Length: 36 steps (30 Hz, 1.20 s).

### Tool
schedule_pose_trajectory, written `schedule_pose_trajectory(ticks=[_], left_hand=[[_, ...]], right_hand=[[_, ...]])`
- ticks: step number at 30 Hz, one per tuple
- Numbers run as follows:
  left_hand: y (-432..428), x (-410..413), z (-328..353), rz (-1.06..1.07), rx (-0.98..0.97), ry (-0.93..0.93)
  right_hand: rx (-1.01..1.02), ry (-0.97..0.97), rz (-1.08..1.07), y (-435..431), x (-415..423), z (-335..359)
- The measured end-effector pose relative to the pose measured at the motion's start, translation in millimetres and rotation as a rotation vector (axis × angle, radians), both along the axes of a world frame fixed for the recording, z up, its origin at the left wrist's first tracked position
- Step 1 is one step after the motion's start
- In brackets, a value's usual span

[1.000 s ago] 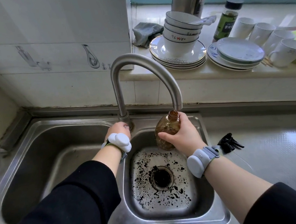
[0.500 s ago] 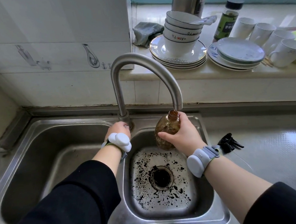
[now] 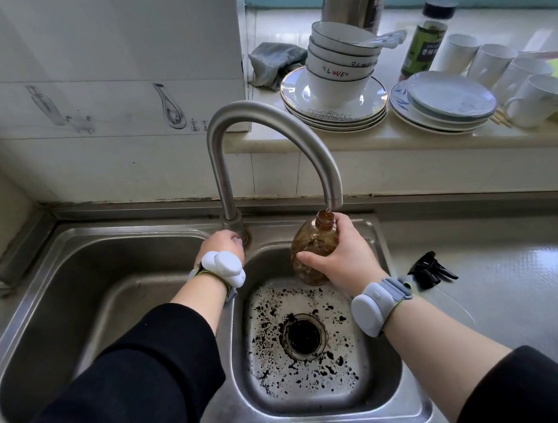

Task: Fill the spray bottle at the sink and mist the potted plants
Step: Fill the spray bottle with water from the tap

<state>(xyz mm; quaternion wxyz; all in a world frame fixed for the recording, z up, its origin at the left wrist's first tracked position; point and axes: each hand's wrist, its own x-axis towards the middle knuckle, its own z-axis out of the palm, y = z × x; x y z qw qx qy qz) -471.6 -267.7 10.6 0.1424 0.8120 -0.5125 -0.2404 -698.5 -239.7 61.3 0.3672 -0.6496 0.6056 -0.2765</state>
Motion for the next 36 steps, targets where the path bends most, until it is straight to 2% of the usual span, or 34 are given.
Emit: schedule_pose_trajectory(ticks=[36], left_hand=[[4.6,0.3,1.2,-0.005,-0.023,-0.006]], right_hand=[[0.004,0.012,-0.008,1.2,0.6,0.1]])
